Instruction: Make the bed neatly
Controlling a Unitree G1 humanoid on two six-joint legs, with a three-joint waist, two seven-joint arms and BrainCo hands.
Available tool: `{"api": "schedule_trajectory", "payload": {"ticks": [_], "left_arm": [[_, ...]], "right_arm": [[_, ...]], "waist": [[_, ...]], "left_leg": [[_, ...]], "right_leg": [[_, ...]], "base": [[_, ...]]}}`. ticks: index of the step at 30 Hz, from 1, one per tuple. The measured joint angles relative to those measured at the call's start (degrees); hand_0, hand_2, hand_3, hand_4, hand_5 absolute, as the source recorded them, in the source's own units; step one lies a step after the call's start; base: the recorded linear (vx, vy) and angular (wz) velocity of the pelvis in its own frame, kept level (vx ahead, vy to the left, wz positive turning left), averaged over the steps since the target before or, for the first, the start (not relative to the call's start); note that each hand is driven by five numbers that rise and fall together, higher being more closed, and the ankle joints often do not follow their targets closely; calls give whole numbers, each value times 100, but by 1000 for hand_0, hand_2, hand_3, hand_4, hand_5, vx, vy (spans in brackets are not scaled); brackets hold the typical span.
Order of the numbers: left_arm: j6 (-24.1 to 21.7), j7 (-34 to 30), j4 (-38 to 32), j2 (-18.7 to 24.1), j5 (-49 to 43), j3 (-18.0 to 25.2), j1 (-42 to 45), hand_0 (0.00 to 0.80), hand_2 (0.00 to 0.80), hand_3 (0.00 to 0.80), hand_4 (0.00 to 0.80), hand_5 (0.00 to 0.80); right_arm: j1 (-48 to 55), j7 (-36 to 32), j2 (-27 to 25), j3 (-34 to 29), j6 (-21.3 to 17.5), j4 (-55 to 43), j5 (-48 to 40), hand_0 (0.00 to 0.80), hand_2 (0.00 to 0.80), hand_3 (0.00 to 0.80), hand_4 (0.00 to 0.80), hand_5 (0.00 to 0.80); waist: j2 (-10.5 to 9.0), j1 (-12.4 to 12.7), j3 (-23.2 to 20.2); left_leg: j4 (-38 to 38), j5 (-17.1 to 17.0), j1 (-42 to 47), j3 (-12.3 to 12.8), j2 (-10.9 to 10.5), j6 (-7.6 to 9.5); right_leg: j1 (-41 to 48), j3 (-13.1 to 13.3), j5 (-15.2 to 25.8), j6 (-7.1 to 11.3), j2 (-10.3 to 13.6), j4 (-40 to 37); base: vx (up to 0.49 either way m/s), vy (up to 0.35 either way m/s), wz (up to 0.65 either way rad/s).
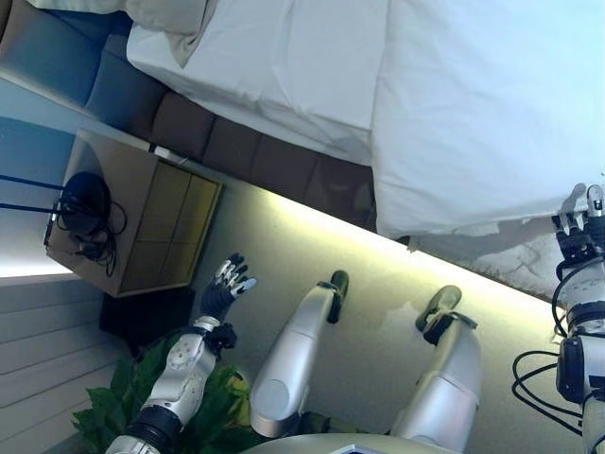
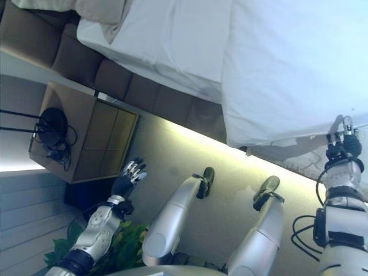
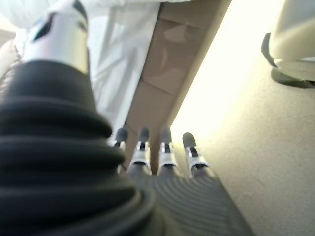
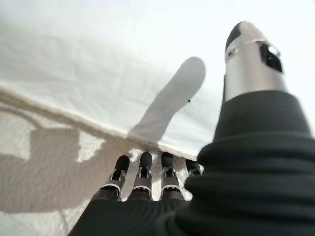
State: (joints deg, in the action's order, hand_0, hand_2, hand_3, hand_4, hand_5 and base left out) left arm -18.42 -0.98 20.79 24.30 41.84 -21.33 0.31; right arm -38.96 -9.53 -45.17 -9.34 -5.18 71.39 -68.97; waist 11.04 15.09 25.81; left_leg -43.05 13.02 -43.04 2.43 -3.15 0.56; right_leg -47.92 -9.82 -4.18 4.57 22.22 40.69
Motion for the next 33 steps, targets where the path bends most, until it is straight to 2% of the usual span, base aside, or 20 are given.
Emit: {"api": "schedule_trajectory", "payload": {"ticks": [5,7,8,9,10,11,24,33], "left_arm": [[-3,6,-103,1,75,-2,7,0,0,0,0,0],[-4,4,-123,1,114,-7,7,0,0,0,0,0],[-4,5,-122,1,184,-39,8,0,0,0,0,0],[-4,7,-122,1,201,-85,10,0,0,0,0,0],[-5,9,-122,0,222,-148,18,0,0,0,0,0],[-8,11,-122,1,224,-204,29,0,0,0,0,0],[-11,-1,-123,-6,223,-241,200,0,0,0,0,0],[-107,104,-126,-13,222,-280,186,0,0,0,0,0]], "right_arm": [[-147,-4,-57,75,56,116,13,0,0,0,0,0],[-164,-3,-59,125,73,119,31,339,339,339,339,339],[-168,-3,-63,132,109,121,35,543,543,543,543,543],[-174,-4,-63,139,130,121,41,615,615,615,615,615],[-197,-13,-63,156,165,118,72,737,737,737,737,737],[-244,-15,-62,208,175,117,84,800,800,800,800,800],[-520,-49,-35,350,312,-147,86,800,800,800,800,800],[-270,-309,406,480,274,-143,496,800,800,800,800,800]], "waist": [[14,0,11],[14,-1,11],[20,1,14],[30,2,19],[40,2,19],[41,3,19],[45,120,17],[45,124,15]], "left_leg": [[48,-21,23,35,-8,27],[51,-23,48,37,-18,31],[58,-27,83,35,-26,36],[75,-31,134,37,-36,42],[96,-35,192,38,-46,47],[143,-37,248,39,-68,51],[256,-106,453,-5,-105,63],[666,-282,918,-76,-177,72]], "right_leg": [[21,6,59,-1,11,-73],[46,14,60,0,26,-73],[83,13,61,2,39,-71],[125,9,61,4,54,-72],[182,5,61,8,66,-82],[225,3,57,11,84,-97],[495,-78,117,35,106,-249],[1037,-245,277,77,129,-637]], "base": [[33,45,-2],[45,60,1],[59,54,2],[69,50,3],[58,39,3],[55,39,5],[23,4,2],[-14,39,4]]}}
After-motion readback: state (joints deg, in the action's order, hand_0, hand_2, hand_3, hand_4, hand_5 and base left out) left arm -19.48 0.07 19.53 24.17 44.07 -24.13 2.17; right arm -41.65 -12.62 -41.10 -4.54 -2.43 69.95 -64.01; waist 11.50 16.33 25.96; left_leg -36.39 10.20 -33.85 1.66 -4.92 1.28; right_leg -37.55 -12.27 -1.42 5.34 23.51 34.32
